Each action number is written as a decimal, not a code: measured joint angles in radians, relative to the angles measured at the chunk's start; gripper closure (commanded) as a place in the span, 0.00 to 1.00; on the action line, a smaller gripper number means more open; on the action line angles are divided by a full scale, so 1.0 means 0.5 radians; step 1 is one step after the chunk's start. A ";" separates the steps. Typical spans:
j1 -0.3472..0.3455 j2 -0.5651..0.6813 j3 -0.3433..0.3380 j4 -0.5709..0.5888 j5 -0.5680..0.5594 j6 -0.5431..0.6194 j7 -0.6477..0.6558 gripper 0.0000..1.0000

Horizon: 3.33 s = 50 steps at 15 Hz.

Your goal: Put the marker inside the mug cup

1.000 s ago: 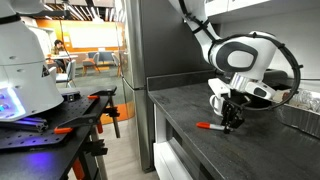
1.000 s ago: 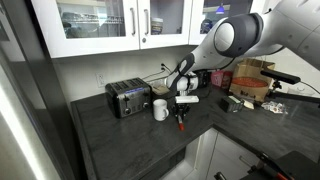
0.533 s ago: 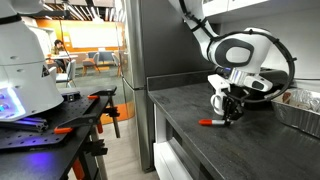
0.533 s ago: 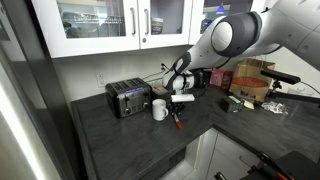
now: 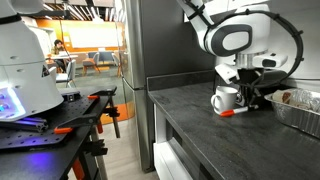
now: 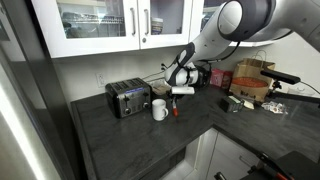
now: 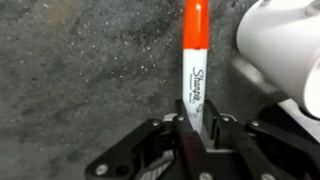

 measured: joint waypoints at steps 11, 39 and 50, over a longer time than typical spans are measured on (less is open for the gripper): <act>0.923 -0.249 -0.894 -0.721 0.251 0.981 0.471 0.94; 1.755 -0.001 -1.465 -0.559 0.372 0.706 0.902 0.94; 1.308 -0.074 -0.984 -0.354 0.364 0.674 0.672 0.07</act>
